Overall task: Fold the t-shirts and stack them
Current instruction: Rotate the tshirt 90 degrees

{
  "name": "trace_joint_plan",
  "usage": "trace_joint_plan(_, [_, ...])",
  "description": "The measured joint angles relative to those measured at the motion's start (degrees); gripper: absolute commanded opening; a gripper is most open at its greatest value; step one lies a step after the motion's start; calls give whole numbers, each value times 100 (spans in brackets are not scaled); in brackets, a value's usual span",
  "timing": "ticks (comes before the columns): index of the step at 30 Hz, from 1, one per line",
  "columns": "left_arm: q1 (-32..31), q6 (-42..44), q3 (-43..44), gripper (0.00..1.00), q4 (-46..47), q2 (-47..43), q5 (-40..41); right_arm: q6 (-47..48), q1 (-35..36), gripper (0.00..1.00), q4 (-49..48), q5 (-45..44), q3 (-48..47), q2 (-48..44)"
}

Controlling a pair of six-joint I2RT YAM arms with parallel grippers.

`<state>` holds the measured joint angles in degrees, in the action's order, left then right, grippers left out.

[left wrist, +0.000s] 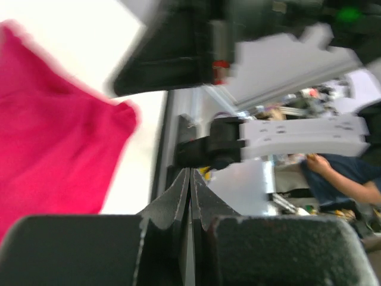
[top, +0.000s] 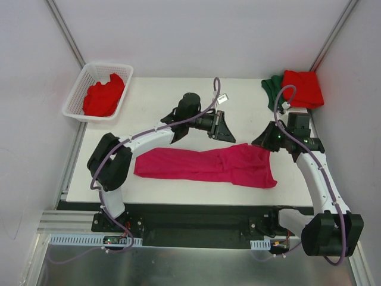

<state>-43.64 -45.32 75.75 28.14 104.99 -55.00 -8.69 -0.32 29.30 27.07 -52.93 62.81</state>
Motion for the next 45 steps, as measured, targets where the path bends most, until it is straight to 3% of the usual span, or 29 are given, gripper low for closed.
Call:
trace_joint_plan(8, [1082, 2090, 385, 0, -2940, 109, 1390, 149, 1532, 1, 577, -1322, 35, 101])
trace_joint_plan(14, [1759, 3023, 916, 0, -4321, 435, 2608, 103, 2352, 1, 660, -2100, 389, 275])
trace_joint_plan(18, [1912, 3554, 1764, 0, -5115, 1025, 3491, 13, 3060, 1, 658, -2614, 688, 601])
trace_joint_plan(27, [1910, 4192, 2315, 0, -6063, 1851, 4385, -426, 4061, 1, 387, -3407, 1126, 1386])
trace_joint_plan(45, [1915, 4494, 2297, 0, -6494, 2122, 4548, -691, 4513, 1, 496, -3980, 496, 2557])
